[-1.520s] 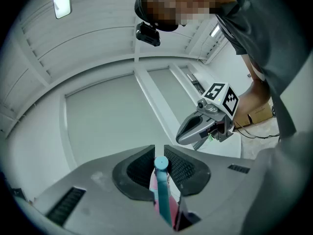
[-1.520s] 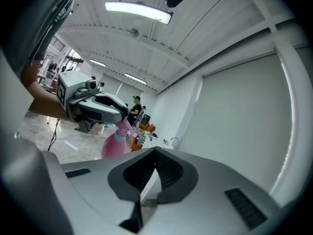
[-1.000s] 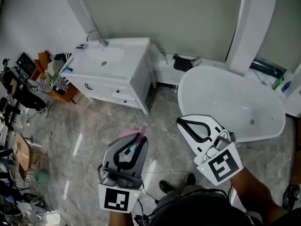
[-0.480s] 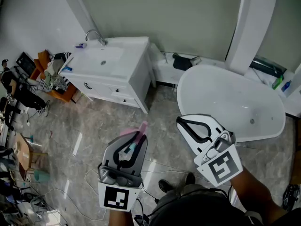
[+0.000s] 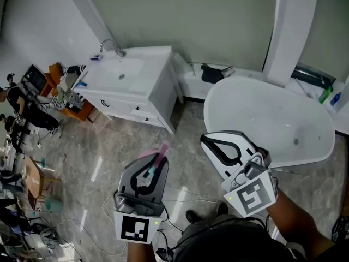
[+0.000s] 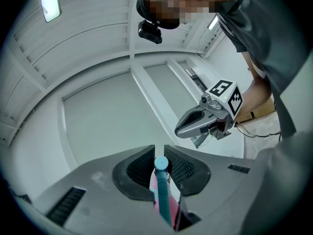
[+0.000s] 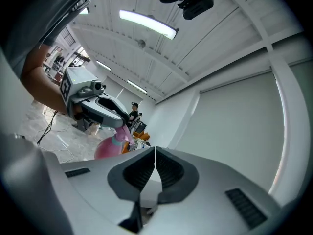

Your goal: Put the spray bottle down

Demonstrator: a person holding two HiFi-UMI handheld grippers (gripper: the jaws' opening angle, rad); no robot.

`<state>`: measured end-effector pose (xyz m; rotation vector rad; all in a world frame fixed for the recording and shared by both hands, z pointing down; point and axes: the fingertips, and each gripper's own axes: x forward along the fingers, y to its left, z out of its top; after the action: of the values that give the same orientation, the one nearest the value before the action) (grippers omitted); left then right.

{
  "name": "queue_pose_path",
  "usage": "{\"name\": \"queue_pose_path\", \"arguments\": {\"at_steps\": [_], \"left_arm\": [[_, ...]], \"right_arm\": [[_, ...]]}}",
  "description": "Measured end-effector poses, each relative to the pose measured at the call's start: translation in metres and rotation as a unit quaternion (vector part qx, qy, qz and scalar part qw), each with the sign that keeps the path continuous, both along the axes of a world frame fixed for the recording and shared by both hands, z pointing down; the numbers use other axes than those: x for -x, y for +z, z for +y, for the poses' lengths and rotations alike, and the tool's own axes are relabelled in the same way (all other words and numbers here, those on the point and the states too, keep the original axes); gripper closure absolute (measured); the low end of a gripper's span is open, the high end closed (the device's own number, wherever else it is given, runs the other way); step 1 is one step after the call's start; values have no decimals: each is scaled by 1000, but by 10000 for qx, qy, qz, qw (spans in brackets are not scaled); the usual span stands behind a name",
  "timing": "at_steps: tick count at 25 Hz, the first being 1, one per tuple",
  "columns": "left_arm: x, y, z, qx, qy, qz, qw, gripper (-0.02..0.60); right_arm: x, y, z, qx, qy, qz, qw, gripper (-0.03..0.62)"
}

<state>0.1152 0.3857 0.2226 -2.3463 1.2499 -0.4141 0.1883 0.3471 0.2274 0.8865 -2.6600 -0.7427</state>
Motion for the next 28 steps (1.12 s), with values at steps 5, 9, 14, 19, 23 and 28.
{"name": "queue_pose_path", "arguments": {"at_steps": [5, 9, 14, 19, 23, 28], "left_arm": [[-9, 0, 1, -53, -58, -64, 9999, 523], [-5, -1, -4, -67, -19, -8, 10000, 523], [18, 0, -8, -31, 116, 15, 9999, 523], [45, -5, -17, -89, 288, 43, 9995, 523], [63, -8, -16, -121, 468, 49, 9988, 523], [81, -5, -20, -178, 642, 38, 9978, 523]], "right_arm": [[-11, -2, -3, -35, -17, -62, 10000, 585], [-7, -3, -6, -64, 20, -48, 10000, 585], [11, -1, -9, 19, 197, 8, 9998, 585], [35, -4, -15, -64, 338, 21, 9994, 585], [53, -8, -13, -66, 498, 19, 9987, 585], [72, -3, -13, -78, 660, 24, 9978, 585]]}}
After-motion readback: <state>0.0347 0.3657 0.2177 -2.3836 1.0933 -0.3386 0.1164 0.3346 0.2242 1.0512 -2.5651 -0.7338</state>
